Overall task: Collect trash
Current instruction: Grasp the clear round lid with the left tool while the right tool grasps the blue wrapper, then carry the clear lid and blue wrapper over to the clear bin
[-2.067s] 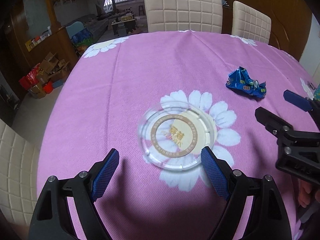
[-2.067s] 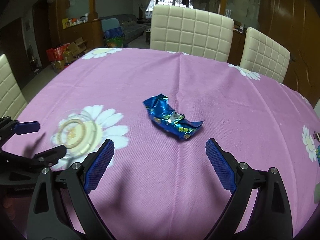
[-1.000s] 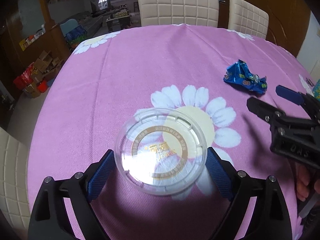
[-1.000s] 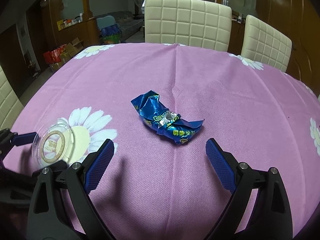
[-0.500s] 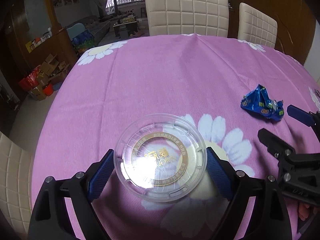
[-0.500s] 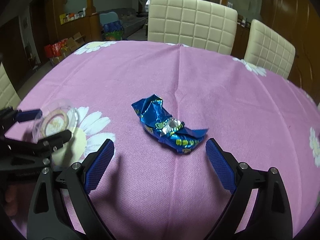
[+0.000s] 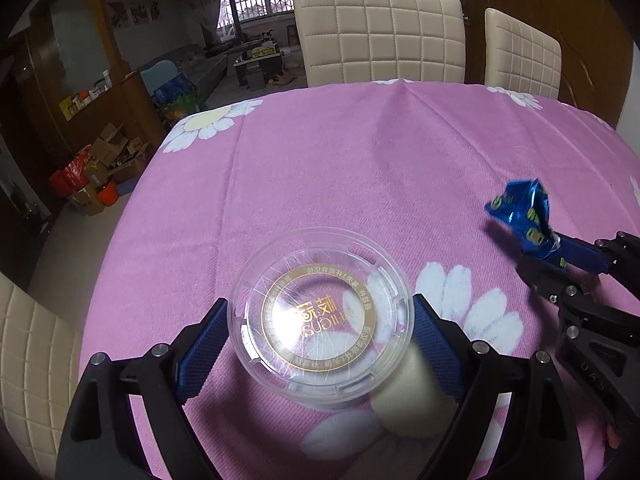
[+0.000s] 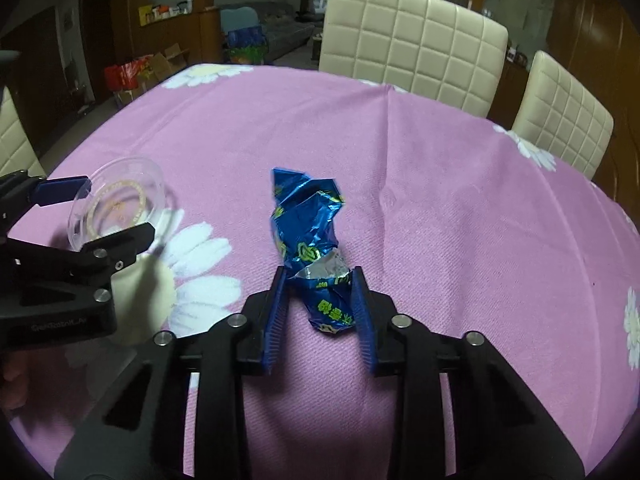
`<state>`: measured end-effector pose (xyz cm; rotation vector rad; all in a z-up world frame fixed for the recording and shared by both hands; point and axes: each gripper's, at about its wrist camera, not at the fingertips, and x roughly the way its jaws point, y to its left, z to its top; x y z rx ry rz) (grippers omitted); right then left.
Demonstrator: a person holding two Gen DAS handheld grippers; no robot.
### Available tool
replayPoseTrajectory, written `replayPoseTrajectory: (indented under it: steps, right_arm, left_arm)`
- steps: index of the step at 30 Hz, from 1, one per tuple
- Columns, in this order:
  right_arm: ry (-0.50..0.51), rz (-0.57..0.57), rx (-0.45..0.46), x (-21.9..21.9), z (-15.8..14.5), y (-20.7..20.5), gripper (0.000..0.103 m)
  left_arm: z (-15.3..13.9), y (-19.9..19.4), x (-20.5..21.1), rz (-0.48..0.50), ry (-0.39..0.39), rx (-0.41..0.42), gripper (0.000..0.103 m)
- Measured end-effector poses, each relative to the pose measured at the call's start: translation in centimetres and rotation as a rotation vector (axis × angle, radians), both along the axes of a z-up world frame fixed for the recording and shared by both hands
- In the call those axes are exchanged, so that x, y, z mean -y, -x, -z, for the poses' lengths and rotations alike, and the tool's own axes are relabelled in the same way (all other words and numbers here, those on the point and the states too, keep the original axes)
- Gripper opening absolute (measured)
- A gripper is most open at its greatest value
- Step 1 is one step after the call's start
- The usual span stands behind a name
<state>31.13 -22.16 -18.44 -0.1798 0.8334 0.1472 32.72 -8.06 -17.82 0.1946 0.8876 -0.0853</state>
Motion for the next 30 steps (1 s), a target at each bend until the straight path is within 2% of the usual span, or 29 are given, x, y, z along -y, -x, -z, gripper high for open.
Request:
replayPoseTrajectory:
  steps: [8,20,26,30]
  right_arm:
    - [0.017,-0.030,-0.007,-0.7,-0.1,2.1,0.028]
    - [0.063,-0.108,-0.030,-3.7,-1.0,9.2,0.028]
    - [0.043,-0.134,-0.038,-4.8,-1.7,12.7,0.028]
    - [0.006,-0.155,-0.060,-5.7,-1.7,15.4,0.028]
  left_arm:
    - [-1.0,2.3,-0.4,0.017,-0.012,0.019,0.086]
    - [-1.5,9.6,-2.8,0.021,-0.030,0.006,0.086]
    - [-2.8,14.1,-4.8,0.006,-0.043,0.038,0.086]
    - [-3.9,16.4,-5.5,0.000,-0.025,0.059,0.086]
